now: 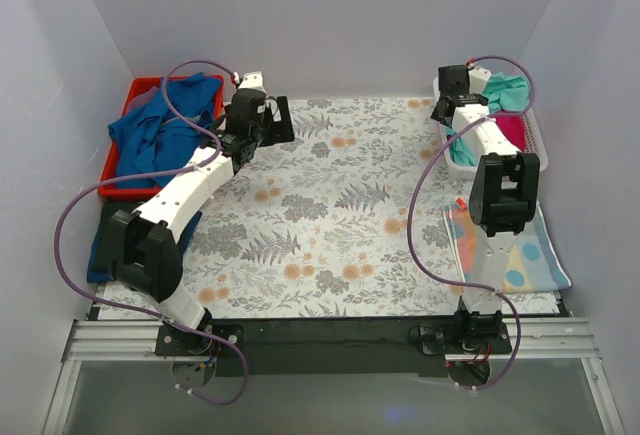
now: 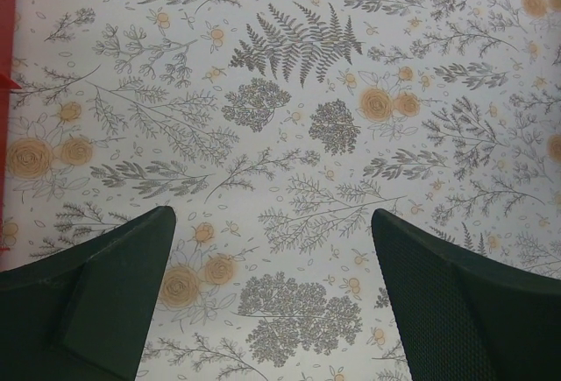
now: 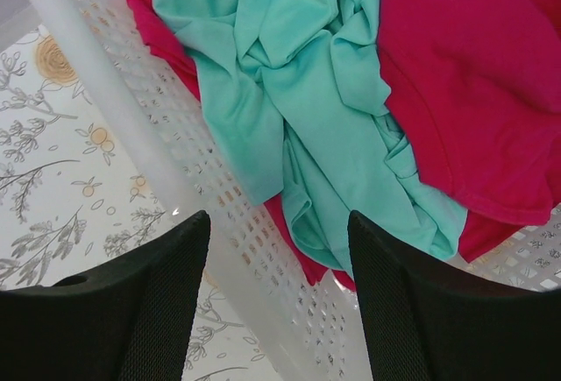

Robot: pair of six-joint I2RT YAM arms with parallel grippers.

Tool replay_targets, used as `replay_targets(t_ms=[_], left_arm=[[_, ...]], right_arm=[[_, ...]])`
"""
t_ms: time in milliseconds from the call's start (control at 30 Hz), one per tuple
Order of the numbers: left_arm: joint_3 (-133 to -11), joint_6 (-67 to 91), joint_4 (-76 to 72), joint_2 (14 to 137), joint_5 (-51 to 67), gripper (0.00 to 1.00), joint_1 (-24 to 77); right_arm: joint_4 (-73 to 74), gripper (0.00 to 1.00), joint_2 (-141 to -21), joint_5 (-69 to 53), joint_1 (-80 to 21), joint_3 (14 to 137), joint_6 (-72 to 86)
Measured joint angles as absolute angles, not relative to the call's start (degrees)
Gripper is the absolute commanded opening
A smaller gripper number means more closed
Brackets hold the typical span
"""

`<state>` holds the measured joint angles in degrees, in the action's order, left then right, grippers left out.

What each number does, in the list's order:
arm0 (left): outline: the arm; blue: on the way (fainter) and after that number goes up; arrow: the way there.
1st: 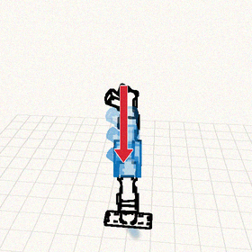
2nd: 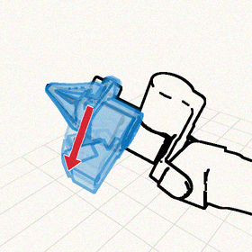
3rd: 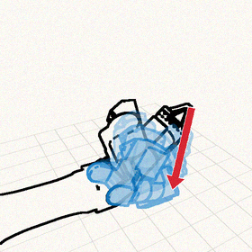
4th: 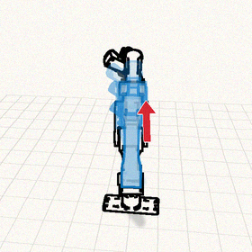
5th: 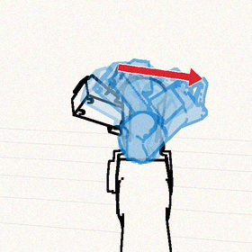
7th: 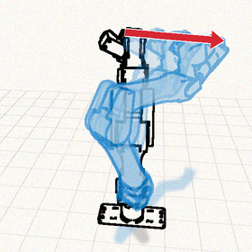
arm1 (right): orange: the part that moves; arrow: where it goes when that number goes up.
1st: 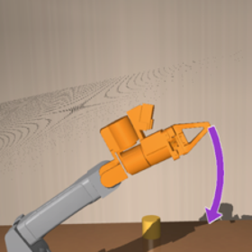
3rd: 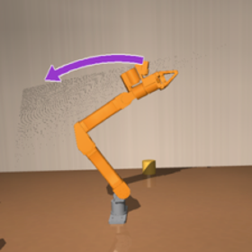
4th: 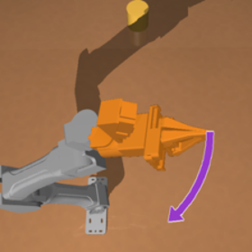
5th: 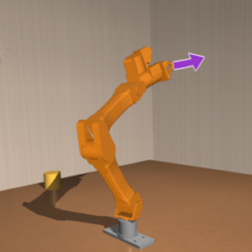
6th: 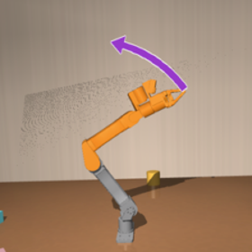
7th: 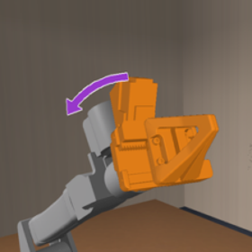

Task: Fold and stack the t-shirts

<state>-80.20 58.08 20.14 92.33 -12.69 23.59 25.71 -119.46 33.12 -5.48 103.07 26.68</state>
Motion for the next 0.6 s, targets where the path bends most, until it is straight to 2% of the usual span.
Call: replay_targets(t_ms=[600], left_arm=[[-79.94, 58.46, 20.14, 92.82, -12.27, 0.93, 22.31]], right_arm=[[28.71, 0.69, -127.57, 32.34, 3.25, 105.93, 30.00]])
